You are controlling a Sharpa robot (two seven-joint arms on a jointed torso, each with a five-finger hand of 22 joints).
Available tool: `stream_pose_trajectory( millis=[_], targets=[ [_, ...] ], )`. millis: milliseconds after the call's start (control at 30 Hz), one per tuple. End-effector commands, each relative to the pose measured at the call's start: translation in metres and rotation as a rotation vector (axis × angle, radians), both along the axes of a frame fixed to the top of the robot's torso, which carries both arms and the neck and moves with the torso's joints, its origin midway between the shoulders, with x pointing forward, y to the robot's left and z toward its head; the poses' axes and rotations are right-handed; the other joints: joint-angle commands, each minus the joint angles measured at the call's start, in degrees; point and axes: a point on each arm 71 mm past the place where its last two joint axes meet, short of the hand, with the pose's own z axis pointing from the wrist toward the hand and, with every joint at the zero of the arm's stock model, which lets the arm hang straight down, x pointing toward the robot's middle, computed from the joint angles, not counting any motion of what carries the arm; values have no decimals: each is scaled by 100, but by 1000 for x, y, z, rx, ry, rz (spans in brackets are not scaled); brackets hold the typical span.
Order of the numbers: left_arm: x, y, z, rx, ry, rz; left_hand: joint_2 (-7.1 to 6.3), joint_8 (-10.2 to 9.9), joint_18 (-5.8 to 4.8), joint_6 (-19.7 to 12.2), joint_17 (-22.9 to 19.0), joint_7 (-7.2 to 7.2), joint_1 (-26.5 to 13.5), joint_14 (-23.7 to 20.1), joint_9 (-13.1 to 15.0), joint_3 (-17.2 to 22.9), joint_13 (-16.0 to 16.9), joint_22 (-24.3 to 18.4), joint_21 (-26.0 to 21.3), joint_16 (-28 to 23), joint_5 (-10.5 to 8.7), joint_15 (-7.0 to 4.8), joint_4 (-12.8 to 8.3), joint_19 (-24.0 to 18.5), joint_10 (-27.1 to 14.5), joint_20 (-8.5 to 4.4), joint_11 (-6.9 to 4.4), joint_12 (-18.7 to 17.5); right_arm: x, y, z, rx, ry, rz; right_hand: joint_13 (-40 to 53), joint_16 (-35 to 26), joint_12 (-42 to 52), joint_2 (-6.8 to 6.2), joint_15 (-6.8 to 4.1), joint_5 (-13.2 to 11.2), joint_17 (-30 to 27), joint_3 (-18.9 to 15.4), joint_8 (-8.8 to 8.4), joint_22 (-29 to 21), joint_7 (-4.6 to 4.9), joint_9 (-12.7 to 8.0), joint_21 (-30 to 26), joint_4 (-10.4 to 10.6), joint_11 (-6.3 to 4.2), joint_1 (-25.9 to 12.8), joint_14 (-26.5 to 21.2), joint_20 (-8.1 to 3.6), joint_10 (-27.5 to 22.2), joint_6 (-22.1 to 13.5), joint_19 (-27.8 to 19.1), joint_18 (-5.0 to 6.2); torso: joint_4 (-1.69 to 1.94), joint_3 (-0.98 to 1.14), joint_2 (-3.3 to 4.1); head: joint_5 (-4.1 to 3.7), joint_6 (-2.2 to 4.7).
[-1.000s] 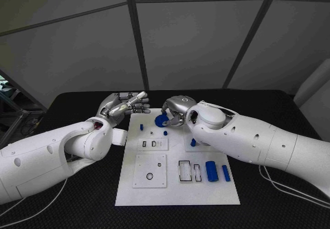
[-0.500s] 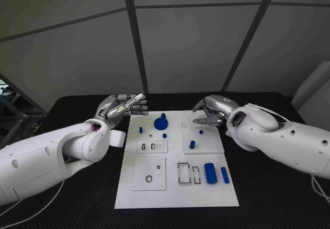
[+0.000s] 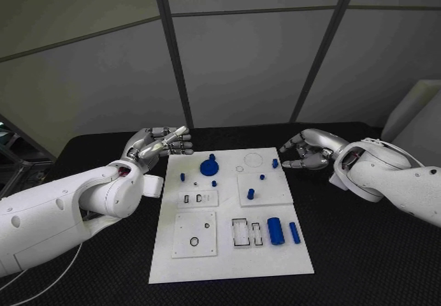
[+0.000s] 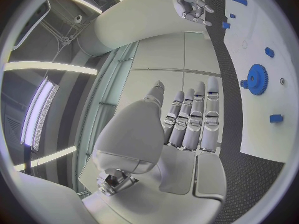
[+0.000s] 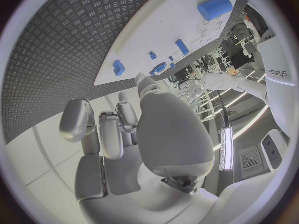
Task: Assemble the parts on the task board
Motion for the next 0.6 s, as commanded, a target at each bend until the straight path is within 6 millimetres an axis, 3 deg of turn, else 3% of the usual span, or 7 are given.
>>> stream_pose_trajectory(
  millis=[33, 200, 367, 600],
  targets=[
    [1, -1, 0, -2, -12, -8, 47, -27, -71, 22, 6, 36, -20, -37, -2, -7, 9, -6, -23, -11, -34, -3, -26, -36, 0, -18, 27, -26, 2, 1, -2, -5, 18, 37, -13, -21, -18, 12, 15, 28, 496, -24, -36, -10, 2, -7, -36, -21, -5, 72, 377, -14, -25, -48, -35, 81, 11, 10, 8, 1, -31],
    [2, -1, -1, -2, -10, -6, 47, -27, -71, 22, 6, 36, -20, -37, -2, -7, 9, -6, -23, -11, -34, -3, -26, -36, 0, -18, 27, -26, 9, 2, -5, -26, 6, 24, 1, -13, -6, 45, 14, 35, 520, -16, -42, 0, 5, -9, -34, -43, -4, 132, 384, -17, -15, -52, -26, 78, 11, 35, 19, -10, -21],
    [2, -2, -2, -3, -9, -7, 47, -27, -71, 22, 6, 36, -20, -37, -2, -7, 9, -6, -23, -11, -34, -3, -26, -36, 0, -18, 27, -26, 15, 5, -7, -36, 3, 14, 34, 15, 26, 68, 13, 35, 581, -10, -38, 37, 7, -7, -16, -46, -4, 150, 399, -19, 15, -43, -4, 71, 22, 18, 21, -39, -19],
    [2, -3, -2, -4, -8, -11, 53, -28, -70, 28, 12, 32, -8, -34, -1, -2, 10, -7, -24, -16, -34, -5, -39, -37, 5, -18, 25, -25, 22, 15, -12, -59, 11, 24, 39, 21, 33, 78, 13, 21, 592, -11, -34, 42, 5, -5, -13, -53, -5, 164, 404, -20, 23, -32, 2, 70, 13, 33, 19, -48, -27]
  ],
)
